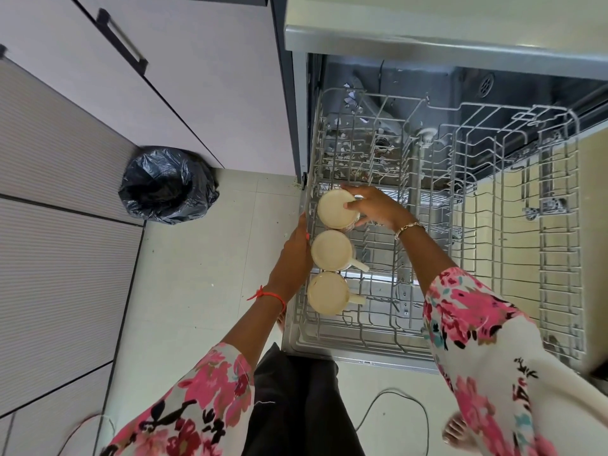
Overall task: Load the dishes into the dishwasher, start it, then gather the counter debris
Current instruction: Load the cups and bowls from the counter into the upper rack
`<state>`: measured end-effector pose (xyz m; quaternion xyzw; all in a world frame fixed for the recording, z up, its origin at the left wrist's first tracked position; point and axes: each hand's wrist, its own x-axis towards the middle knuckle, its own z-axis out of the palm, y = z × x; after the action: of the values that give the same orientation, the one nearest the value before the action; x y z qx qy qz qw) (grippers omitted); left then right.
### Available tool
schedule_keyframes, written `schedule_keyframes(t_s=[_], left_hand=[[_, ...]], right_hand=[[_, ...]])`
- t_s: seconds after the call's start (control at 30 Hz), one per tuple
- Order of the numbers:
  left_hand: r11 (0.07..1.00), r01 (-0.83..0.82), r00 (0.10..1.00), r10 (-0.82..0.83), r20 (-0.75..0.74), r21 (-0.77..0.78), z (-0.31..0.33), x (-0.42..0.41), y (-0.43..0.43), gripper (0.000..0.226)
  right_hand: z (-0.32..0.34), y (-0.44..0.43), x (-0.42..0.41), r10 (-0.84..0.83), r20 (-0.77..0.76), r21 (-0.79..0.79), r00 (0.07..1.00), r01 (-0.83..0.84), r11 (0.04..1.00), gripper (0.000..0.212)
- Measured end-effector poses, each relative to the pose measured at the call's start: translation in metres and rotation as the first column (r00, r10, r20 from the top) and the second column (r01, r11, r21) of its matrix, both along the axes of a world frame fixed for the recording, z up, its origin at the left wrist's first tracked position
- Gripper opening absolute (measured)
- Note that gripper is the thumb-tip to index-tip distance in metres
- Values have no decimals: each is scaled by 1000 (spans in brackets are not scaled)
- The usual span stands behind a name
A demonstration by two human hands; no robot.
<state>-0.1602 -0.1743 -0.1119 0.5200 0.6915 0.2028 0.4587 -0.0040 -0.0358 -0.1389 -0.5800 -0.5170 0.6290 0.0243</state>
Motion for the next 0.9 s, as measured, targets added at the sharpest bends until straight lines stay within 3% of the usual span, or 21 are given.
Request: schedule_keyframes(t_s=[0.17, 0.37, 0.6, 0.73, 0.9], left_hand=[[998, 56, 998, -56, -37, 0, 4, -1, 1, 60], [984, 177, 974, -177, -144, -11, 18, -20, 5, 53], [981, 127, 965, -87, -249, 149, 87, -75, 18, 43], [944, 143, 944, -40, -328, 296, 130, -138, 35, 42], [878, 212, 900, -5, -435, 429, 174, -237, 81, 40]], right_hand=[[0, -7, 3, 45, 66, 29, 997, -47, 998, 54], [27, -23, -13, -6, 124, 368, 992, -40, 929, 51], [120, -39, -82, 49, 163, 733, 985, -155, 663, 26], [164, -30, -148, 141, 274, 801, 951, -307, 513, 29], [205, 8, -234, 80, 326, 862, 942, -330, 385, 31]])
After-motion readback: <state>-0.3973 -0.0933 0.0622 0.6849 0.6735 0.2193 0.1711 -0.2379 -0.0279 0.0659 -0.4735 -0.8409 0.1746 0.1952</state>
